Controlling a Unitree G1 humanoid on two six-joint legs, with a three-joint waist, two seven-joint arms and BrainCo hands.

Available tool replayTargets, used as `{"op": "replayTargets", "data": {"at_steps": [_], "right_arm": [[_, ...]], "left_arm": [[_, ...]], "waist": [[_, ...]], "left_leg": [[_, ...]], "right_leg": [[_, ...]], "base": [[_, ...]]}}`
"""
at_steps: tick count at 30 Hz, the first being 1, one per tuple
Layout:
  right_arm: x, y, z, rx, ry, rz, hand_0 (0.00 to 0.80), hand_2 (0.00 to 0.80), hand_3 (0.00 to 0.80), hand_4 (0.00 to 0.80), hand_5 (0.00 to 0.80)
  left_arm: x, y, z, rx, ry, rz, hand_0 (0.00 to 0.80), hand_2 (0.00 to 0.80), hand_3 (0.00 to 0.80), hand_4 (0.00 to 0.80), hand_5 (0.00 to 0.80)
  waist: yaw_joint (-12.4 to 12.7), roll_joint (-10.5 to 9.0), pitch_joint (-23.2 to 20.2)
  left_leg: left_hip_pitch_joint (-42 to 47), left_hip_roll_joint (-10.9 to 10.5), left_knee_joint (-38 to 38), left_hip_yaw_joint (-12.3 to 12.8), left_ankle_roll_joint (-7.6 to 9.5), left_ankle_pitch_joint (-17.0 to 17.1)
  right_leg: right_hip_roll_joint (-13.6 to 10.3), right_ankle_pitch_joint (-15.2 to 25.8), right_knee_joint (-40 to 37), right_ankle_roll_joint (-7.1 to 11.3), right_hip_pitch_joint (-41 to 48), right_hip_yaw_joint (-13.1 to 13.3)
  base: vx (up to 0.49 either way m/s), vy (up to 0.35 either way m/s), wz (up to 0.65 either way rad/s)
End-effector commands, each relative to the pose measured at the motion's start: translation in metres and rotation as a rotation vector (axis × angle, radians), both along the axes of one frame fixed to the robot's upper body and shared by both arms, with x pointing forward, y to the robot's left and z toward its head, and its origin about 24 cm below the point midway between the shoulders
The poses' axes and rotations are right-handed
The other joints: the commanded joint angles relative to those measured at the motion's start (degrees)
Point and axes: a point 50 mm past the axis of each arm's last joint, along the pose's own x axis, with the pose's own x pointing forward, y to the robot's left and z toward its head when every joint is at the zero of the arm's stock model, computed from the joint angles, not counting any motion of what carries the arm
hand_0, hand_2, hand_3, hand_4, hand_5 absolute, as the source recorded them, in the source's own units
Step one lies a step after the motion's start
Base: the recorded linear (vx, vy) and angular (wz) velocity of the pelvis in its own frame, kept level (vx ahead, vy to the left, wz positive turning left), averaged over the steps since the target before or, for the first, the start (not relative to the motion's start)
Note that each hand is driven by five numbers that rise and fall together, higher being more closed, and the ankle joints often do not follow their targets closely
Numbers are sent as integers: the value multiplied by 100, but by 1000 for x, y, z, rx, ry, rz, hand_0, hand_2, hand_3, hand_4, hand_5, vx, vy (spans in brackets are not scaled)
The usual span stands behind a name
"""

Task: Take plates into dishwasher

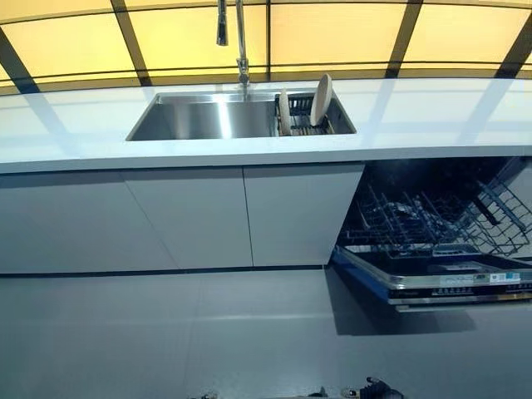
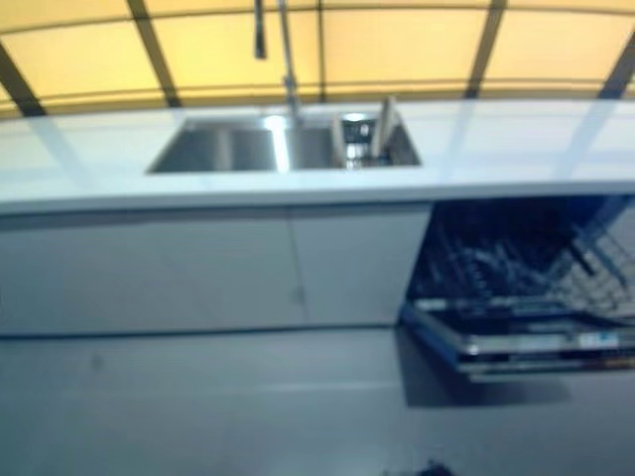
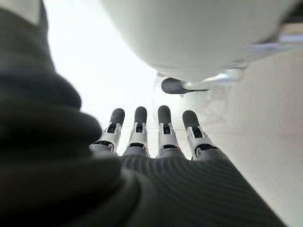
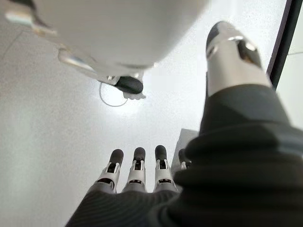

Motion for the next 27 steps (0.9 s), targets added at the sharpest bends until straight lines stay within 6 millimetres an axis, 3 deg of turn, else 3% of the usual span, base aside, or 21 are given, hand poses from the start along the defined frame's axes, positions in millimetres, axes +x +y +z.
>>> {"op": "replayTargets", "data": {"at_steps": [1, 2, 3, 4, 5, 6, 8, 12, 15, 16, 19, 20, 21, 23, 26, 27], "right_arm": [[9, -13, 5, -71, 23, 77, 0, 0, 0, 0, 0], [7, -17, 5, -77, 24, 65, 0, 0, 0, 0, 0], [6, -21, 5, -81, 25, 56, 0, 0, 0, 0, 0], [5, -23, 6, -86, 28, 50, 0, 0, 0, 0, 0], [4, -25, 6, -88, 31, 45, 0, 0, 0, 0, 0], [5, -26, 6, -90, 26, 26, 0, 0, 0, 0, 0], [4, -27, 6, -90, 29, -7, 0, 0, 0, 0, 0], [-11, -19, 0, -59, 97, 37, 0, 0, 0, 0, 0], [-18, -11, -3, -23, 119, 57, 0, 0, 0, 0, 0], [-18, -9, -4, -21, 122, 68, 0, 0, 0, 0, 0], [-16, -4, -4, -22, 118, 82, 0, 0, 0, 0, 0], [-15, -4, -4, -22, 116, 79, 0, 0, 0, 0, 0], [-12, -4, -3, -27, 103, 64, 0, 0, 0, 0, 0], [-8, -7, -2, -39, 86, 45, 0, 0, 0, 0, 0], [-8, -11, -1, -70, 76, 3, 0, 0, 0, 0, 0], [-10, -13, -1, -81, 75, -19, 0, 0, 0, 0, 0]], "left_arm": [[2, -10, -2, -25, -19, 69, 0, 0, 0, 0, 0], [-3, -10, -2, -30, -7, 66, 0, 0, 0, 0, 0], [-7, -9, -3, -30, 7, 58, 0, 0, 0, 0, 0], [-14, -9, -4, -25, 30, 52, 0, 0, 0, 0, 0], [-19, -8, -4, -21, 52, 54, 0, 0, 0, 0, 0], [-23, -8, -4, -21, 71, 52, 0, 0, 0, 0, 0], [-29, -4, -4, -15, 104, 60, 0, 0, 0, 0, 0], [-25, 4, -2, -3, 80, 63, 0, 0, 0, 0, 0], [-15, 5, -1, -11, 62, 33, 0, 0, 0, 0, 0], [-12, 5, -1, -14, 59, 13, 0, 0, 0, 0, 0], [-8, 2, 0, -22, 78, -20, 0, 0, 0, 0, 0], [-8, 2, -1, -25, 82, -21, 0, 0, 0, 0, 0], [-10, 1, -1, -33, 97, -13, 0, 0, 0, 0, 0], [-10, 0, -1, -32, 99, -5, 0, 0, 0, 0, 0], [-2, 5, 1, -3, 79, -41, 0, 0, 0, 0, 0], [1, 9, 2, 11, 76, -58, 0, 0, 0, 0, 0]], "waist": [[301, 34, 405], [383, 204, 448], [482, 315, 460], [627, 330, 472], [722, 312, 456], [755, 278, 424], [741, 203, 256], [748, 134, 74], [756, 103, -86], [776, 142, -186], [767, 24, -380], [781, 56, -416], [752, -12, -472], [719, 0, -529], [629, 4, -607], [544, 43, -607]], "left_leg": [[-1124, -444, 187, 26, 11, 1124], [-1148, -354, -542, 175, -99, 1456], [-1247, -329, -1087, 169, -189, 1737], [-1347, -449, -1719, -10, -276, 1981], [-1411, -496, -1985, -91, -282, 2013], [-1395, -522, -1979, -75, -214, 1861], [-1337, -462, -1812, 186, -50, 1520], [-1251, -475, -1454, 47, 42, 1189], [-1054, -588, -1666, -61, 128, 1192], [-1021, -582, -1758, -113, 173, 1218], [-917, -831, -1845, -244, 283, 1149], [-938, -805, -1841, -245, 299, 1154], [-799, -951, -1939, -252, 373, 1103], [-717, -1038, -1991, -260, 457, 1059], [-731, -1225, -1874, -287, 623, 917], [-663, -1240, -1833, -331, 664, 847]], "right_leg": [[437, -522, 532, -248, 590, 398], [594, -675, 541, -209, 805, 485], [693, -779, 506, -185, 1031, 583], [700, -885, 470, -142, 1357, 785], [675, -981, 437, -112, 1583, 989], [615, -1038, 441, -82, 1664, 1074], [417, -1153, 460, 31, 1774, 1036], [177, -1228, 601, 85, 1737, 707], [106, -1091, 573, 160, 1753, 584], [122, -950, 541, 182, 1725, 609], [-55, -714, 525, 266, 1694, 534], [-47, -589, 518, 295, 1633, 538], [-238, -377, 577, 415, 1558, 442], [-332, -194, 688, 462, 1429, 433], [-407, 285, 1348, 433, 1172, 588], [-306, 377, 1761, 412, 925, 648]], "base": [[427, 139, -43], [530, 181, -45], [558, 144, -49], [530, 128, -51], [461, 133, -80], [326, 145, -104], [310, 156, -52], [328, 125, -11], [263, 114, -2], [317, 170, 3], [268, 151, 18], [222, 143, 7], [218, 182, -1], [226, 200, -3], [207, 177, 1], [216, 142, 8]]}}
